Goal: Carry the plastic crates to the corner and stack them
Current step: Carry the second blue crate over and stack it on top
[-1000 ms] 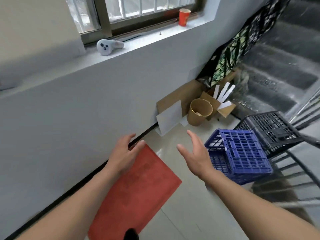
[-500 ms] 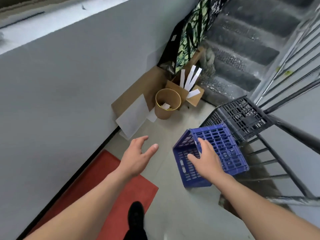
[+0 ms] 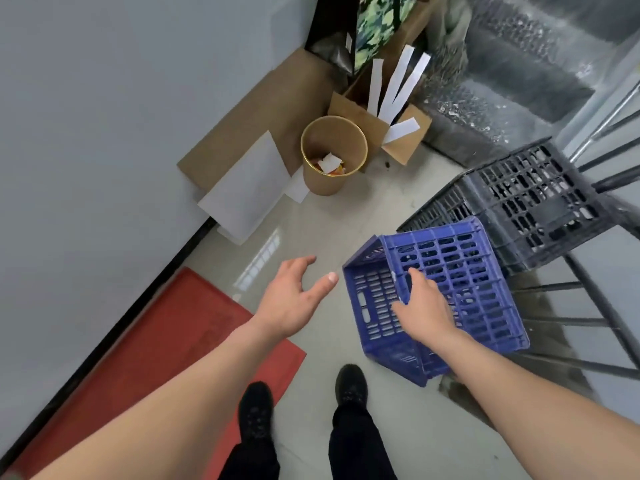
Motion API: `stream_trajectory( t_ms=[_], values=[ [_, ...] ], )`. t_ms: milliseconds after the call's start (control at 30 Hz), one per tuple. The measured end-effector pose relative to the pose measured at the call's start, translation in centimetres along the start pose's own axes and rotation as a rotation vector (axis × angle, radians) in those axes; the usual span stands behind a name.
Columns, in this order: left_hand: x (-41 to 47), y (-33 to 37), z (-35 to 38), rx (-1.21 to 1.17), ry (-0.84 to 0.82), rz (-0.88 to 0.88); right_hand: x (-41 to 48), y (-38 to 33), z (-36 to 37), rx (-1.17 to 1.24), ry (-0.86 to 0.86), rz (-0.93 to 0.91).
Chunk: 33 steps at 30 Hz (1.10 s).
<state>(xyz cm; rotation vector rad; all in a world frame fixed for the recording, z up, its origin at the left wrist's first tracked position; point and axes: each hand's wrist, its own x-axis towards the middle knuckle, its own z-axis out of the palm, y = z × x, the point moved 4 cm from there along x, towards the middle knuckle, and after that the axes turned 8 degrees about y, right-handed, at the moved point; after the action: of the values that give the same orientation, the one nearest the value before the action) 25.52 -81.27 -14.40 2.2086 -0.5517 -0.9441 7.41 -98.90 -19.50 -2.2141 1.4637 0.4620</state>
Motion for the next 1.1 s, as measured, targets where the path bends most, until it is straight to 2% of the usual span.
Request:
stream_trajectory(
  t_ms=[233, 567, 867, 1000, 1100],
  values=[
    [2.5, -2.4, 5.5, -0.071, -0.006, -0.115, 4.3, 2.8, 4.1, -0.033, -0.133, -0.025],
    [3.7, -6.2, 8.0, -0.108, 0.01, -0.189, 6.3, 2.7, 5.8, -0.215, 0.053, -0.101],
    [3.4, -9.4, 8.6, -0.103, 0.019, -0.22, 7.2, 2.5, 6.4, -0.217, 0.078, -0.083],
    [3.2, -9.6, 8.1, -0.097, 0.037, -0.203, 7.4, 2.3, 5.8, -0.161, 0.106, -0.023],
    [3.1, -10.5, 7.3, -0.083, 0.062, -0.213, 7.5, 1.4, 4.5, -0.059, 0.145, -0.048]
  ],
)
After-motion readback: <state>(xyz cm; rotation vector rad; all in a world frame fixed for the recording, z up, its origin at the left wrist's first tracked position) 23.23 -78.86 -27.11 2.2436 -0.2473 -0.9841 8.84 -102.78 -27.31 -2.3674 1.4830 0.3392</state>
